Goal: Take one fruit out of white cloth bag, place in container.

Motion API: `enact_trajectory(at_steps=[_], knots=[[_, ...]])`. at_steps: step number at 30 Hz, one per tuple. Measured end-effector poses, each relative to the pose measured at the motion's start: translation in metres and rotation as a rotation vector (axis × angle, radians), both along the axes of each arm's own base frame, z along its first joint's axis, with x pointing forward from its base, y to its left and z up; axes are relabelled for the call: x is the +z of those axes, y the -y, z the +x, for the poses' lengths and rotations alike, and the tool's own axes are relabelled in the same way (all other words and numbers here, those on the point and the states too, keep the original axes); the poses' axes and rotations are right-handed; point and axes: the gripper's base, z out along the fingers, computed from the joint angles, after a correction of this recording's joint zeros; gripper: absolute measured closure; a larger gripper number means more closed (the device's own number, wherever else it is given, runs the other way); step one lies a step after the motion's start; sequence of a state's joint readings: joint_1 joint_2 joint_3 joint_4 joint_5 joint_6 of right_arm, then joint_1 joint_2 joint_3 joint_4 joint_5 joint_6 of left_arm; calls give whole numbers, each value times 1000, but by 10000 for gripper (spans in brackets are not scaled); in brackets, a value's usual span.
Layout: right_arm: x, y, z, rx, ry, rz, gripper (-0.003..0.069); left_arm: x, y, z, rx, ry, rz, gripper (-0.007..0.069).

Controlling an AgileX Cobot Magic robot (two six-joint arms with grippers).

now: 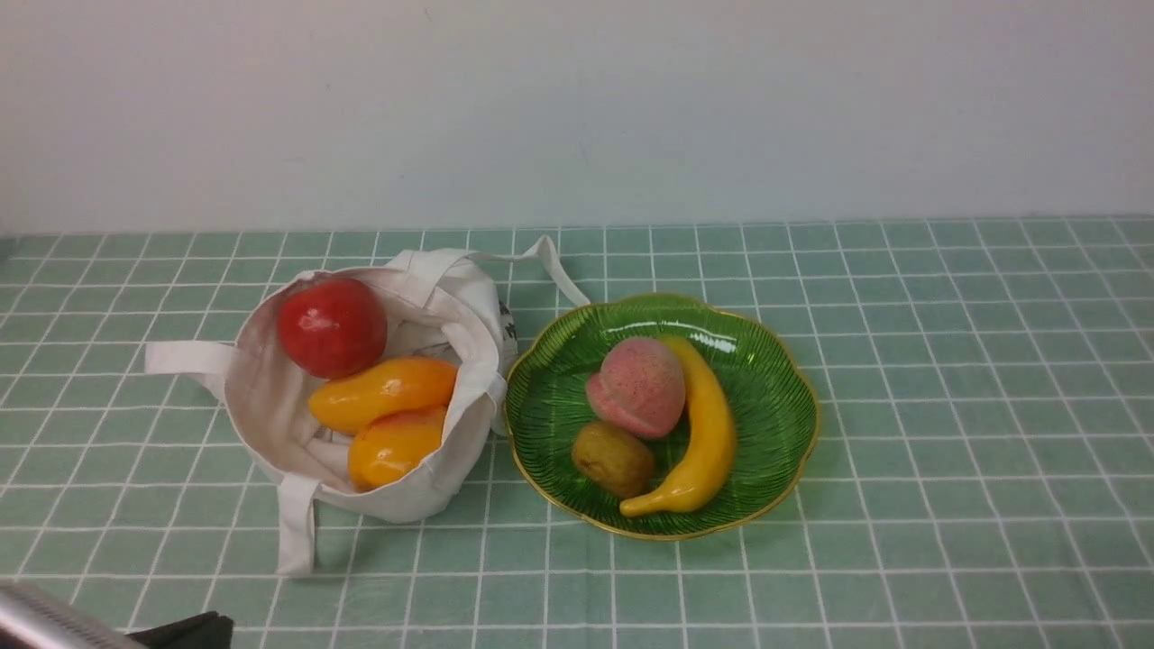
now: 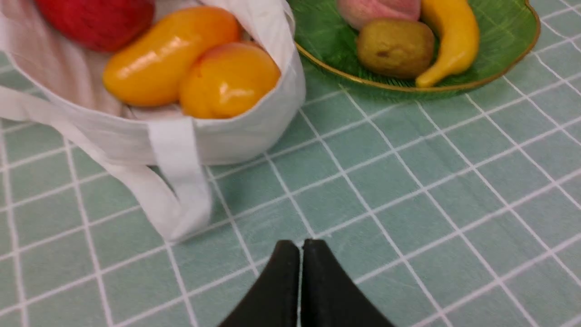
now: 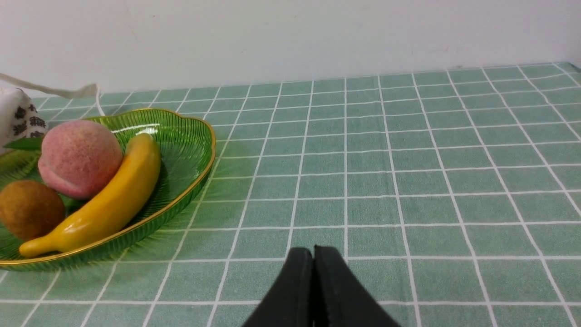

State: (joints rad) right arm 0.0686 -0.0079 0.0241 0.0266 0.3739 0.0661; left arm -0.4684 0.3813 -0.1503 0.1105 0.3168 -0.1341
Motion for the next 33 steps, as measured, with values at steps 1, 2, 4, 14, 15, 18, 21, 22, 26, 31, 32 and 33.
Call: enact_trajectory(at_steps=[1,2,4,14,15,18,21,22,26,31,32,33], knots=[[0,0,0,0,0,0,671,-3,-7,-6,41,54,-10,632],[0,0,0,0,0,0,671,-6,-10,-9,62,76,-18,632],[0,0,0,0,0,0,671,-11,-16,-16,111,143,-27,632],[0,0,0,0,0,0,671,-36,-30,-24,323,182,-20,632],[0,0,0,0,0,0,671,-37,-30,-24,331,174,-19,632],[0,0,0,0,0,0,671,-38,-31,-25,336,164,-18,632],[0,0,0,0,0,0,671,-38,-31,-25,337,158,-21,632],[0,0,0,0,0,0,671,-39,-31,-25,340,155,-23,632],[0,0,0,0,0,0,671,-39,-30,-25,325,154,-25,632],[0,0,0,0,0,0,671,-39,-29,-25,308,152,-28,632],[0,0,0,0,0,0,671,-39,-29,-25,308,152,-27,632],[0,0,0,0,0,0,671,-39,-29,-25,308,152,-27,632]])
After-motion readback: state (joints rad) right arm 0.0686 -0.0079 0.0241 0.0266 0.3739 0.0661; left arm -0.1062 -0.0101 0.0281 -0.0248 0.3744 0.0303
